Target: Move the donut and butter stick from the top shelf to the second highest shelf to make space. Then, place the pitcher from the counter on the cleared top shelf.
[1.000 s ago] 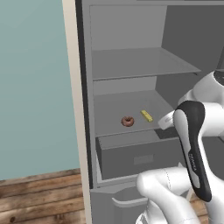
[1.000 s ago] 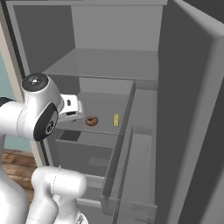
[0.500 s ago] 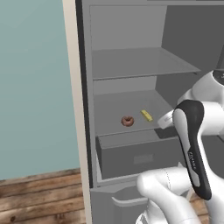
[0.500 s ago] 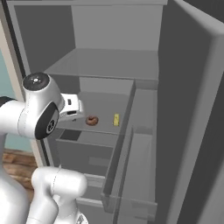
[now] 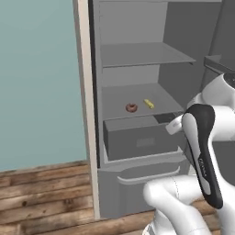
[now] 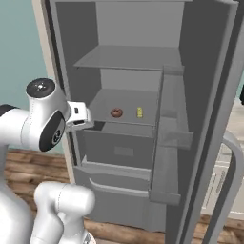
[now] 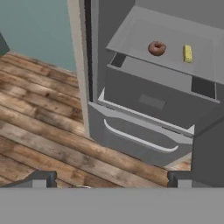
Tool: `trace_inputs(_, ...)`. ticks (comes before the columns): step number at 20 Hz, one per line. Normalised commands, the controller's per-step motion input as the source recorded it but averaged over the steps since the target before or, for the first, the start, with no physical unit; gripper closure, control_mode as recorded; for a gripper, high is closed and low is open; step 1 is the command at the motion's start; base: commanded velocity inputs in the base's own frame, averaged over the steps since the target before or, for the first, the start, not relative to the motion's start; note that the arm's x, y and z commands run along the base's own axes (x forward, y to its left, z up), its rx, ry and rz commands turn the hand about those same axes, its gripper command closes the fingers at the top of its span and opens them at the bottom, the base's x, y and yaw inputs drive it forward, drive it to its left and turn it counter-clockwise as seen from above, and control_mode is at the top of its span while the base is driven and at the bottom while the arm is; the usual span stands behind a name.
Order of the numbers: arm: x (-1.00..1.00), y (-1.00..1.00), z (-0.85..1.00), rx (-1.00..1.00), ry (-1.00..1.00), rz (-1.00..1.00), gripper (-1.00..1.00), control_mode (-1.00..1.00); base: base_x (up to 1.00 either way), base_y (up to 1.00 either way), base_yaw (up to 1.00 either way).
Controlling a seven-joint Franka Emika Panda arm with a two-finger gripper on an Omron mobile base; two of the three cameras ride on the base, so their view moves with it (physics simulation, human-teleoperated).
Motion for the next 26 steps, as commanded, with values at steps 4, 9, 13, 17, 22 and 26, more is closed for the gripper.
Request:
trace_inputs(4,0.00,0.00,0.00,0.00,0.00,0.00,-1.00,1.00,-0.67,0.74,0.00)
trace_inputs(9,0.00,0.00,0.00,0.00,0.00,0.00,-1.00,1.00,-0.66,0.70,-0.03)
trace_inputs(13,0.00,0.00,0.00,0.00,0.00,0.00,-1.00,1.00,-0.78,0.53,-0.24)
trace_inputs(17,0.00,0.00,0.00,0.00,0.00,0.00,-1.00,1.00,-0.83,0.53,-0.46)
trace_inputs(22,0.00,0.00,0.00,0.00,0.00,0.00,-1.00,1.00,-0.07,1.00,-0.19)
trace_inputs(26,0.00,0.00,0.00,0.00,0.00,0.00,-1.00,1.00,0.10,1.00,0.07)
